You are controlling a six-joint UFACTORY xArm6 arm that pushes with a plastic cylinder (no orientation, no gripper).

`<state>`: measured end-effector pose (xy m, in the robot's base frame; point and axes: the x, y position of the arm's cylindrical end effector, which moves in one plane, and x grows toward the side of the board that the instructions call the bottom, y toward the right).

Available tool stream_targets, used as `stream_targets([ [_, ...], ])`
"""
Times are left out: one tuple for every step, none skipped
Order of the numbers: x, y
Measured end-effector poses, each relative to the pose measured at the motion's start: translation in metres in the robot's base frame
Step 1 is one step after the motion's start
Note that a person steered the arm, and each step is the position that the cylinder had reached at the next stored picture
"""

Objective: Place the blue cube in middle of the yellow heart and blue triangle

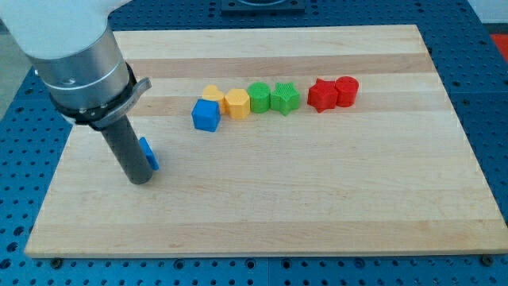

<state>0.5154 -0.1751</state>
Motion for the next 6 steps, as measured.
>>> stream_targets([
  [-0.023,0.001],
  [-0.052,0.001],
  [-0.083,0.001],
  [-0.081,0.004],
  [-0.06,0.052],
  [-0.063,0.092],
])
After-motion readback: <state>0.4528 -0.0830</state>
